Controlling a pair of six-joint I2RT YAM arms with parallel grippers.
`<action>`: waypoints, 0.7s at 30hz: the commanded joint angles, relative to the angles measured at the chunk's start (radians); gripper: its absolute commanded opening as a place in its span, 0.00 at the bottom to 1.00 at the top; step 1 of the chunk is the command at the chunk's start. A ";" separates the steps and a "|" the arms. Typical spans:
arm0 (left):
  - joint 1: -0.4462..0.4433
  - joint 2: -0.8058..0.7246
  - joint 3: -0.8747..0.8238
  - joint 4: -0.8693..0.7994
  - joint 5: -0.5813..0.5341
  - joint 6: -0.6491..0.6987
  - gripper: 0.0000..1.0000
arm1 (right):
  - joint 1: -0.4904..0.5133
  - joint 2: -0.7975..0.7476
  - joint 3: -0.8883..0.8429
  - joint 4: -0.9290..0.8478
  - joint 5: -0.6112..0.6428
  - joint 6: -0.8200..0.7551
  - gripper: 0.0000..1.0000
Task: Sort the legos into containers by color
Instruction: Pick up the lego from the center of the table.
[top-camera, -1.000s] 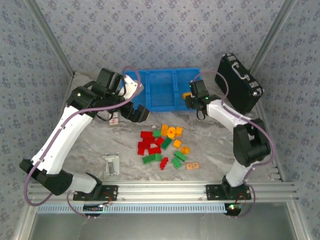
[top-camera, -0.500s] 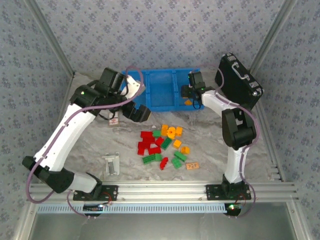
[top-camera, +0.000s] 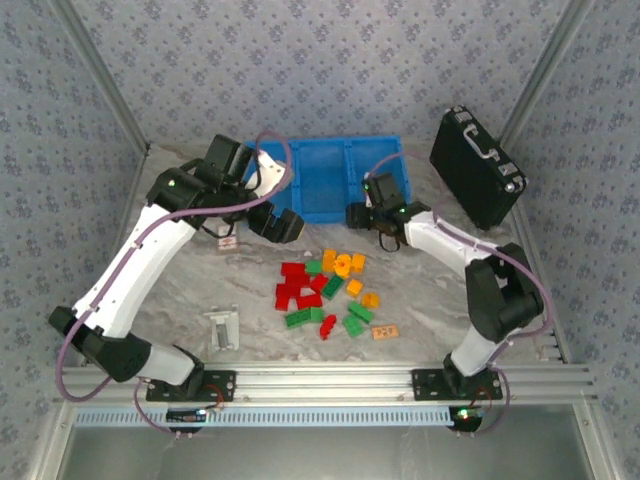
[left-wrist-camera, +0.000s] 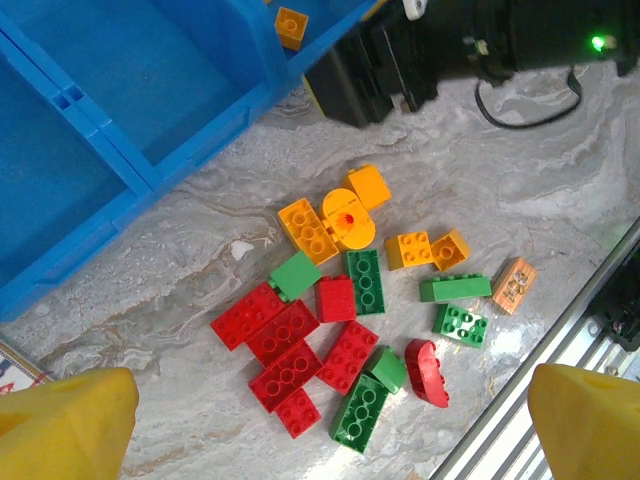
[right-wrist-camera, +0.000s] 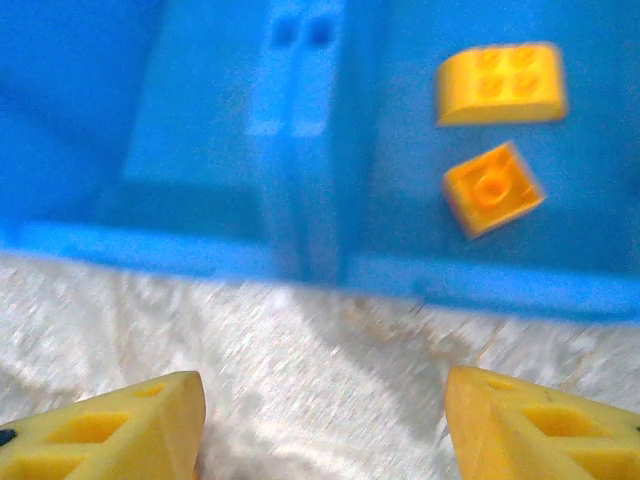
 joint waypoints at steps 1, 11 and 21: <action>-0.006 0.012 0.004 0.012 0.007 0.012 1.00 | 0.017 0.005 -0.057 -0.074 -0.044 0.088 0.65; -0.011 0.023 0.012 0.022 0.036 0.006 1.00 | 0.093 0.074 -0.085 -0.117 0.029 0.145 0.64; -0.012 0.010 -0.008 0.032 0.038 0.005 1.00 | 0.142 0.084 -0.134 -0.161 0.074 0.230 0.61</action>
